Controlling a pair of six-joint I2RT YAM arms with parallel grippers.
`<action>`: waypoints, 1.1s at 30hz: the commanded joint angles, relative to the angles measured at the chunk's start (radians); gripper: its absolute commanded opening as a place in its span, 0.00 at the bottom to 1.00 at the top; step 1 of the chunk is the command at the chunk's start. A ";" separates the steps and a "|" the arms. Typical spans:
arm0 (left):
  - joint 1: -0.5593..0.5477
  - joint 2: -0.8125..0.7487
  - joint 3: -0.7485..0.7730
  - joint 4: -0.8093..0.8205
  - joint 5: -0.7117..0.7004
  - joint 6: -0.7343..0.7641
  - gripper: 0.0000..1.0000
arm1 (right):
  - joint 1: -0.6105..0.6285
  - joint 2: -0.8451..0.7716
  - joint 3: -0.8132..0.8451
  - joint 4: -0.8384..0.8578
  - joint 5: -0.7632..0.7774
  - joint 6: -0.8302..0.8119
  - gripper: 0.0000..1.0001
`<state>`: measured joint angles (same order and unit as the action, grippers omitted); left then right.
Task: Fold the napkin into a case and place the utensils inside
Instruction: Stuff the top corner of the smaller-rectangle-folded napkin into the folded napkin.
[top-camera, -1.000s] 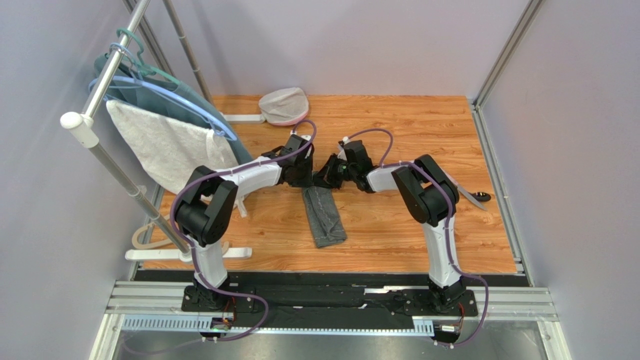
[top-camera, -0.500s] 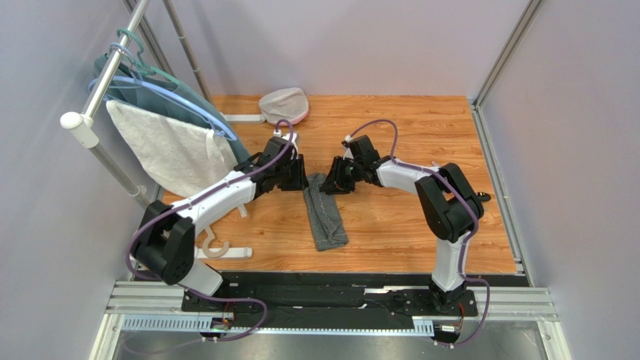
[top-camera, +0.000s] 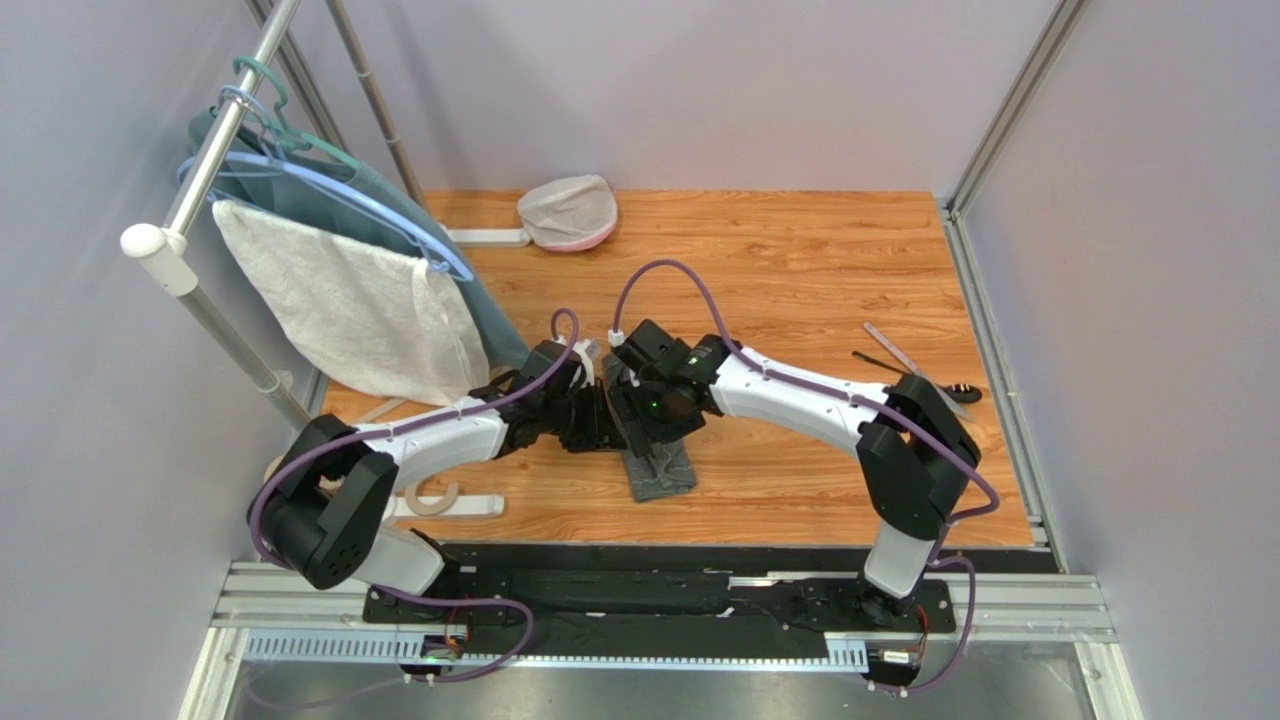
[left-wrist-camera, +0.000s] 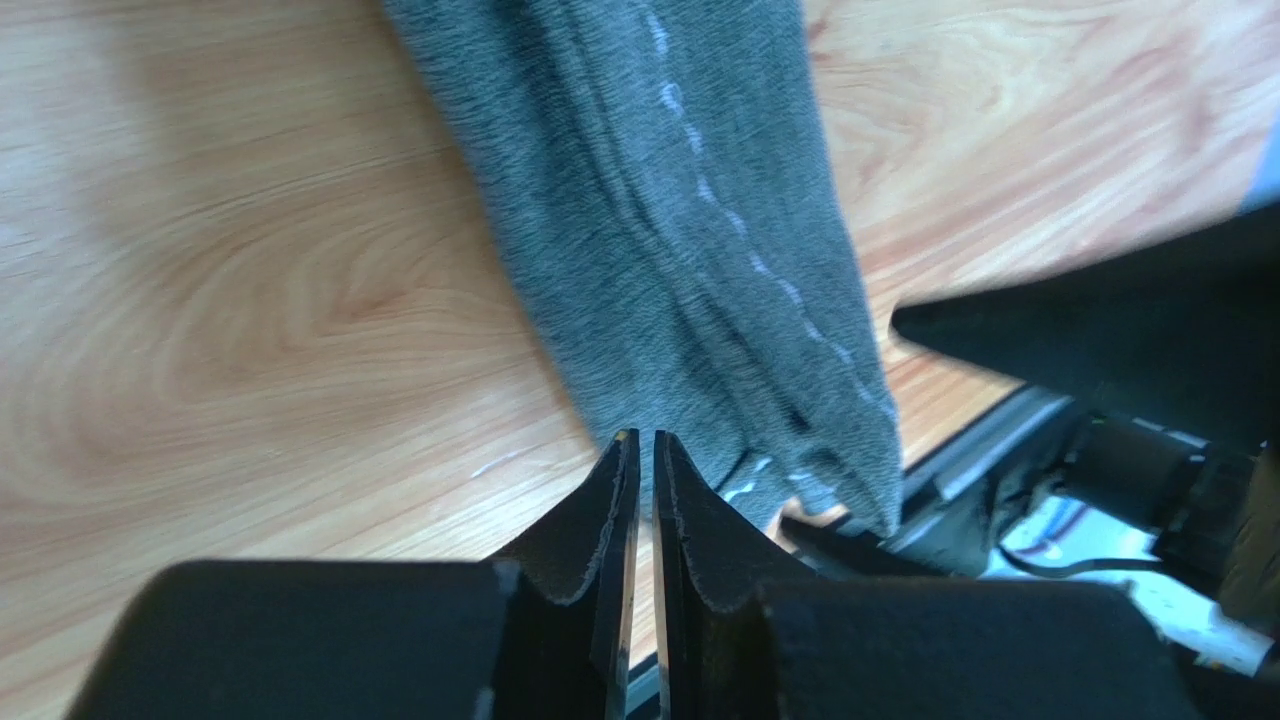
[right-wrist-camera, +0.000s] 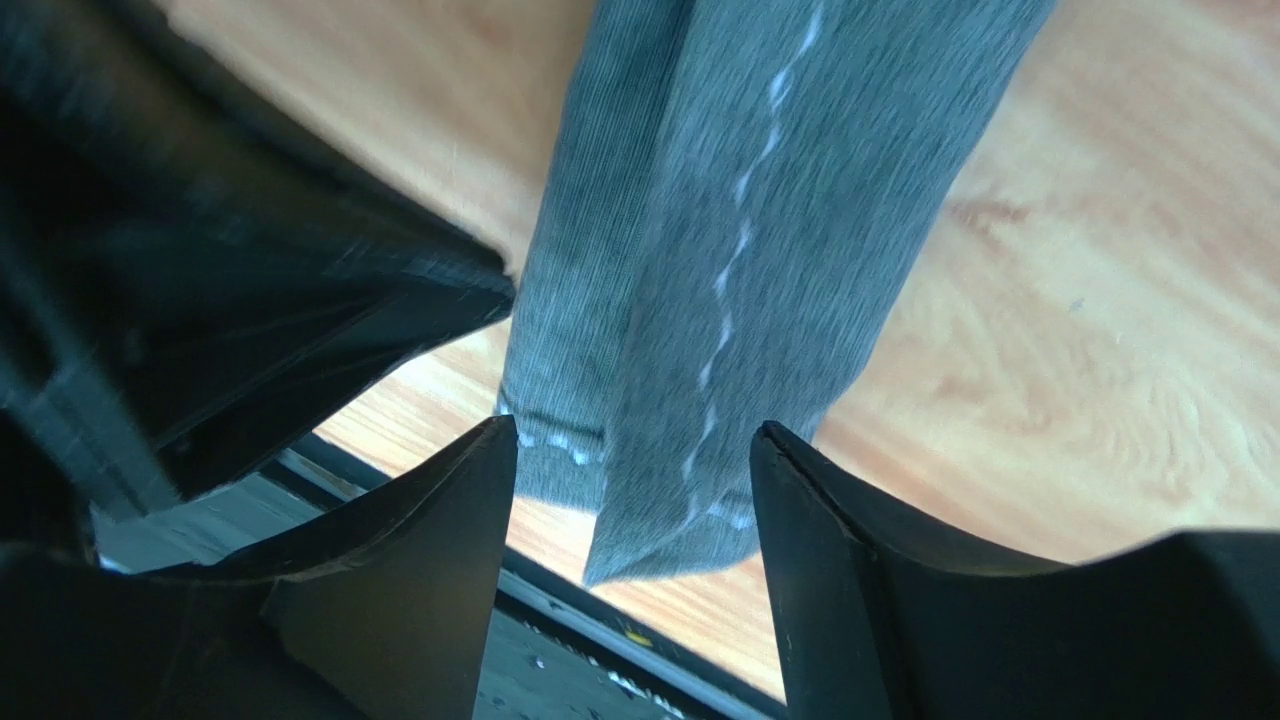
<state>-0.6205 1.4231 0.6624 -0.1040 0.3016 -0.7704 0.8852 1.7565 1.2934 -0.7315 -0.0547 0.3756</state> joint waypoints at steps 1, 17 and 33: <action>-0.001 0.036 -0.021 0.158 0.053 -0.081 0.13 | 0.066 0.027 0.069 -0.120 0.251 -0.026 0.59; -0.001 0.145 -0.113 0.326 0.070 -0.178 0.11 | 0.167 0.135 0.076 -0.141 0.342 0.031 0.57; -0.007 0.110 -0.150 0.388 0.113 -0.208 0.11 | 0.173 0.087 0.141 -0.223 0.378 0.085 0.00</action>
<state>-0.6205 1.5692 0.5289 0.2543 0.3840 -0.9684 1.0492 1.9011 1.3911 -0.9352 0.3058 0.4374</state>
